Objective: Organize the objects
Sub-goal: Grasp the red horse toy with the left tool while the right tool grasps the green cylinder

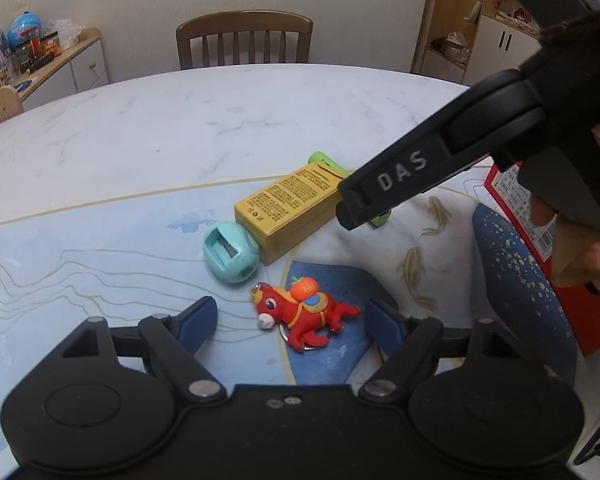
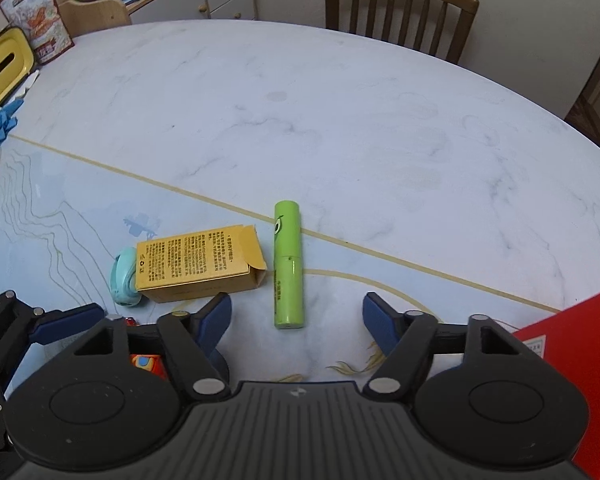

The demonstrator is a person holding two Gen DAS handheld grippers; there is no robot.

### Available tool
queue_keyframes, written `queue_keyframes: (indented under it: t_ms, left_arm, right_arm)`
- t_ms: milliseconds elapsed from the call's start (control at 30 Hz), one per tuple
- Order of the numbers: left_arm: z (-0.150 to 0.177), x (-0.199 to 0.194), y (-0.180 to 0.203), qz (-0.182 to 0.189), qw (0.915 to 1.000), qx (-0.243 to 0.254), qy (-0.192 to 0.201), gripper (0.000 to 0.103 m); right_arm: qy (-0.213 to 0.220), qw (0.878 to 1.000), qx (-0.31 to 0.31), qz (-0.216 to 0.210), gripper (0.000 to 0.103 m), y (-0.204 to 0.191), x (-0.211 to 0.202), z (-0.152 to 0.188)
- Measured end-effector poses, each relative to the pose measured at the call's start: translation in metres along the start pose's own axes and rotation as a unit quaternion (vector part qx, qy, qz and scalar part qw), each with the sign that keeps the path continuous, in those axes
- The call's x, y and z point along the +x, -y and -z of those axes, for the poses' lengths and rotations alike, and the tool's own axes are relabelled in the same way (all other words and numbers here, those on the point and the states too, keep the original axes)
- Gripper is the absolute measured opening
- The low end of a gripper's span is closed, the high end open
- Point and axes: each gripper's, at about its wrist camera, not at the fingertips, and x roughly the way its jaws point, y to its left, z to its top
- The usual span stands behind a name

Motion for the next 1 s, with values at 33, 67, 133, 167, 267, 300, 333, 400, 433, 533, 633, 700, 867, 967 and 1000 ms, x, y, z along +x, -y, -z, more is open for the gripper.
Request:
queue_keyframes:
  t_ms: [33, 67, 133, 167, 267, 300, 333, 400, 433, 533, 633, 700, 867, 967, 1000]
  left_arm:
    - [0.000, 0.000, 0.000, 0.001, 1.0000, 0.001, 0.001, 0.078]
    - [0.000, 0.000, 0.001, 0.001, 1.0000, 0.003, 0.001, 0.076]
    - [0.000, 0.000, 0.002, 0.005, 1.0000, 0.007, 0.002, 0.075]
    - [0.000, 0.000, 0.003, 0.006, 0.9999, 0.010, 0.003, 0.073]
    - [0.000, 0.000, 0.005, 0.003, 0.9998, 0.017, 0.004, 0.068]
    - [0.000, 0.000, 0.005, 0.002, 0.9999, 0.016, 0.004, 0.066]
    - [0.000, 0.000, 0.005, 0.003, 0.9999, 0.015, 0.005, 0.065]
    - [-0.001, -0.001, 0.004, 0.003, 0.9999, 0.016, 0.006, 0.060]
    - [-0.001, -0.001, 0.004, 0.003, 0.9998, 0.016, 0.005, 0.059]
    - [-0.001, -0.001, 0.004, 0.003, 0.9998, 0.017, 0.005, 0.060]
    - [-0.002, -0.001, 0.003, 0.003, 0.9999, 0.016, 0.005, 0.060]
    - [-0.002, -0.001, 0.003, 0.004, 0.9999, 0.015, 0.004, 0.059]
    - [-0.003, 0.000, 0.002, 0.005, 0.9999, 0.012, 0.002, 0.059]
    - [-0.004, -0.001, 0.000, 0.007, 1.0000, 0.006, 0.000, 0.058]
    - [-0.005, -0.001, 0.000, 0.008, 1.0000, 0.003, -0.002, 0.058]
  right_arm:
    - [0.000, 1.000, 0.001, -0.002, 0.068, 0.000, 0.001, 0.000]
    - [0.000, 1.000, 0.003, -0.005, 0.067, 0.001, 0.002, 0.000]
    - [-0.002, 1.000, 0.005, -0.010, 0.063, 0.001, 0.004, 0.000]
    - [-0.003, 1.000, 0.004, -0.010, 0.060, 0.000, 0.004, 0.000]
    - [-0.004, 1.000, -0.002, -0.011, 0.055, -0.003, 0.006, -0.001]
    - [-0.005, 1.000, -0.002, -0.012, 0.055, -0.004, 0.007, -0.001]
    - [-0.005, 1.000, -0.003, -0.013, 0.054, -0.005, 0.008, -0.001]
    - [-0.005, 1.000, -0.008, -0.012, 0.048, -0.007, 0.010, -0.002]
    - [-0.003, 1.000, -0.013, -0.010, 0.046, -0.008, 0.011, -0.002]
    - [-0.001, 1.000, -0.019, -0.006, 0.037, -0.010, 0.011, -0.003]
    - [-0.001, 1.000, -0.021, -0.003, 0.032, -0.010, 0.011, -0.004]
    - [0.001, 1.000, -0.023, -0.001, 0.028, -0.011, 0.011, -0.003]
    - [0.002, 1.000, -0.022, 0.010, 0.016, -0.017, 0.008, 0.001]
    - [-0.001, 1.000, -0.007, 0.011, 0.016, -0.015, 0.004, 0.005]
    - [-0.004, 1.000, 0.002, 0.009, 0.016, -0.013, 0.003, 0.008]
